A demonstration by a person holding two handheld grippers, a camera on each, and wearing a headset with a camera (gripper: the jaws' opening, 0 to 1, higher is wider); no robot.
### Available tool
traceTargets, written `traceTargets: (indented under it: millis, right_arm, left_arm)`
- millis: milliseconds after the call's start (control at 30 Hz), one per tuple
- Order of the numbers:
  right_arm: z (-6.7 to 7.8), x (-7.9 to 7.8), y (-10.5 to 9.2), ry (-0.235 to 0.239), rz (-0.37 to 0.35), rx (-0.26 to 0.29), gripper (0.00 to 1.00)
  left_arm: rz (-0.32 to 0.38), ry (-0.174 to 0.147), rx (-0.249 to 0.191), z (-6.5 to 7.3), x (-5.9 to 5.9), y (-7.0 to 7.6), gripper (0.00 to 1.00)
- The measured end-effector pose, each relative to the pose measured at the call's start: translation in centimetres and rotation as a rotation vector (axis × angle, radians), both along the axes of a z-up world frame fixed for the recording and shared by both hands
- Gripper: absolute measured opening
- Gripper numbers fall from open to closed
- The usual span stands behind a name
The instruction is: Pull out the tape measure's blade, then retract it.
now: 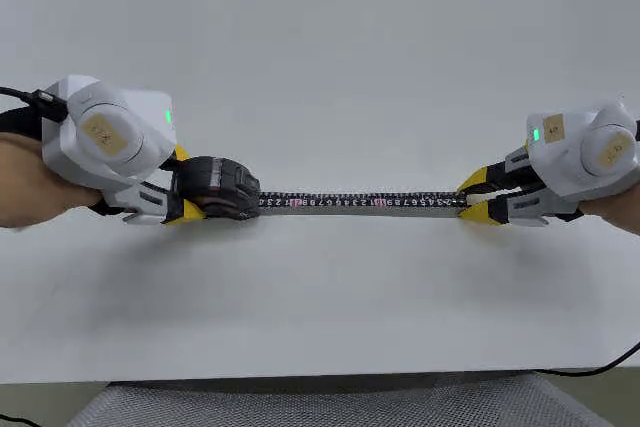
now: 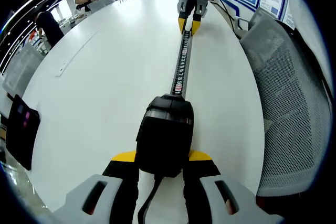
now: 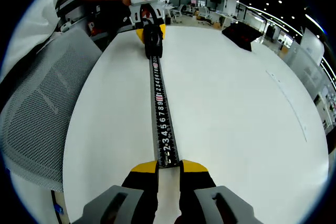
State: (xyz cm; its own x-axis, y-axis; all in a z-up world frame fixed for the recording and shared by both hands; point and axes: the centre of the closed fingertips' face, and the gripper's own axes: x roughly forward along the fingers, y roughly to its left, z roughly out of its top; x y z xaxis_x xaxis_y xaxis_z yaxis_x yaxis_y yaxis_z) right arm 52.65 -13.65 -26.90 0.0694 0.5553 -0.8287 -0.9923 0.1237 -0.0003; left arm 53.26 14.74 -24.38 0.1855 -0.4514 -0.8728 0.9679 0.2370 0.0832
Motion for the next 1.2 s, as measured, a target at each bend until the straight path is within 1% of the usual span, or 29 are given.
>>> traceTargets:
  millis: [100, 133, 200, 433, 567, 700, 733, 833, 933, 1000, 1133, 1200]
  right_arm:
    - [0.0, 0.1, -0.1, 0.005, -0.025, -0.003, 0.12]
    - [0.0, 0.1, 0.0, 0.013, -0.039, 0.001, 0.14]
    - [0.0, 0.2, 0.0, 0.010, -0.043, -0.003, 0.17]
    - [0.1, 0.1, 0.1, 0.025, -0.064, 0.002, 0.20]
    - [0.3, 0.1, 0.3, 0.040, -0.099, 0.024, 0.24]
    - [0.3, -0.1, 0.2, 0.044, -0.108, 0.025, 0.30]
    - [0.3, -0.1, 0.2, 0.045, -0.113, 0.026, 0.31]
    - [0.5, -0.2, 0.1, 0.046, -0.116, 0.027, 0.32]
    - [0.8, -0.1, 0.1, 0.046, -0.130, 0.040, 0.33]
    - [1.1, -0.1, 0.1, 0.045, -0.144, 0.053, 0.33]
    - [1.4, -0.2, 0.3, 0.043, -0.164, 0.068, 0.35]
    - [1.5, -0.4, 0.5, 0.041, -0.174, 0.077, 0.36]
  left_arm:
    - [0.000, 0.001, -0.004, 0.0, 0.0, 0.0, 0.28]
    - [0.001, 0.002, -0.007, 0.0, 0.0, 0.0, 0.28]
    - [0.003, 0.004, -0.009, 0.1, 0.1, 0.0, 0.28]
    - [0.016, 0.010, -0.017, 0.3, 0.1, -0.1, 0.28]
    - [0.040, 0.018, -0.034, 0.6, 0.2, 0.0, 0.28]
    - [0.062, 0.027, -0.052, 0.9, 0.2, 0.0, 0.29]
    - [0.067, 0.031, -0.062, 1.1, 0.2, -0.1, 0.29]
    - [0.079, 0.034, -0.082, 1.4, 0.2, -0.3, 0.30]
    - [0.082, 0.034, -0.090, 1.6, 0.1, -0.5, 0.30]
    - [0.093, 0.039, -0.105, 1.7, 0.0, -0.6, 0.32]
    - [0.115, 0.031, -0.120, 1.9, 0.1, -0.6, 0.37]
    - [0.131, 0.044, -0.140, 2.0, -0.1, -0.6, 0.39]
